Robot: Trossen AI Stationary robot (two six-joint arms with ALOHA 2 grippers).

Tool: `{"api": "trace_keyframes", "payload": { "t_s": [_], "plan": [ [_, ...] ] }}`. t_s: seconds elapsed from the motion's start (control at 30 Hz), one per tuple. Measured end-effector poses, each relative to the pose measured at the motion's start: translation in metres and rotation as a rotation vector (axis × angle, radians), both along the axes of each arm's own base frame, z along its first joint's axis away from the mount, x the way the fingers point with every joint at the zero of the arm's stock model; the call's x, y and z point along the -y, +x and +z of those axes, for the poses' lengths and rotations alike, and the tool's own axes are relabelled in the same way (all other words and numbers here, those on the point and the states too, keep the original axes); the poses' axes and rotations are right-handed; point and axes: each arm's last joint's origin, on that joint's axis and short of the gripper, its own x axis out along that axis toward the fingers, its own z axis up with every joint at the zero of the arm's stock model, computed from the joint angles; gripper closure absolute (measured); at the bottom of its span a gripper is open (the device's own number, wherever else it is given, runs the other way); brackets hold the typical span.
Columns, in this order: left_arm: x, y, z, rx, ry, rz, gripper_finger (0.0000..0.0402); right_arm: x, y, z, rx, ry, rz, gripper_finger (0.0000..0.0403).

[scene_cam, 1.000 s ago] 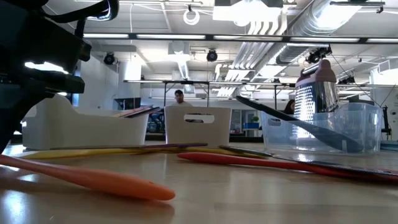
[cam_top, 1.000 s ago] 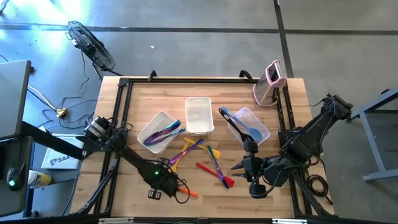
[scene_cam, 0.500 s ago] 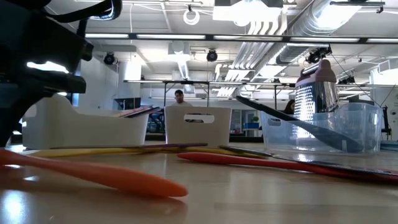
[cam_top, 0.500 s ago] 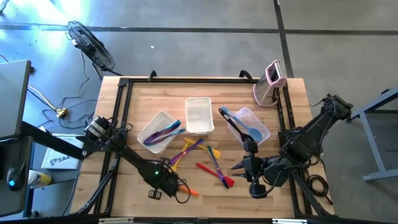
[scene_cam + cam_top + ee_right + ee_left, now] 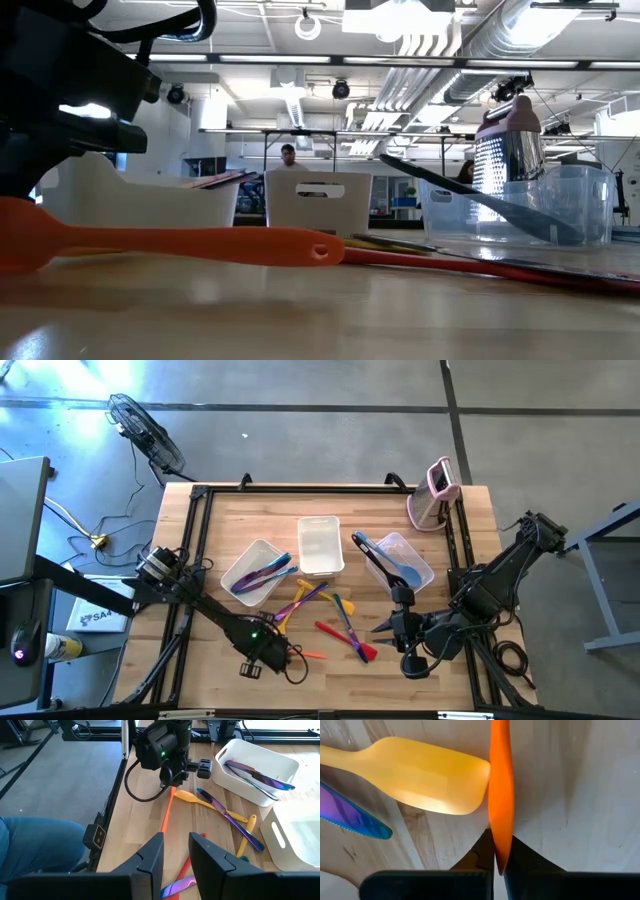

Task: Pick & Place Kitchen Items
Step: Put the orange spatula into the right white bin

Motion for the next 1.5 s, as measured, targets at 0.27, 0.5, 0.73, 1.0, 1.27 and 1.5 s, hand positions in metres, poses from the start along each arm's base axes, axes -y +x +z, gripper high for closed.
{"api": "trace_keyframes", "payload": {
  "t_s": [0.27, 0.5, 0.73, 1.0, 1.27, 1.5],
  "plan": [
    [0.000, -0.001, 0.000, -0.016, -0.003, 0.002, 0.0396, 0.000, 0.000, 0.000, 0.000, 0.000, 0.000, 0.0319],
    [0.005, -0.003, 0.002, -0.025, -0.003, -0.003, 0.0396, 0.000, 0.000, 0.000, 0.000, 0.000, 0.000, 0.0319],
    [0.012, -0.011, 0.003, -0.070, -0.026, 0.011, 0.0396, 0.000, 0.000, 0.000, -0.001, -0.001, 0.000, 0.0319],
    [0.014, -0.011, 0.003, -0.101, -0.077, 0.043, 0.0396, 0.000, 0.000, 0.000, -0.001, -0.001, 0.000, 0.0319],
    [0.032, 0.003, 0.032, -0.100, -0.212, 0.188, 0.0396, 0.000, 0.000, 0.000, -0.002, -0.005, 0.002, 0.0319],
    [0.042, 0.020, 0.068, 0.050, -0.236, 0.188, 0.0397, 0.000, 0.000, 0.000, -0.003, 0.004, -0.004, 0.0319]
  ]
}}
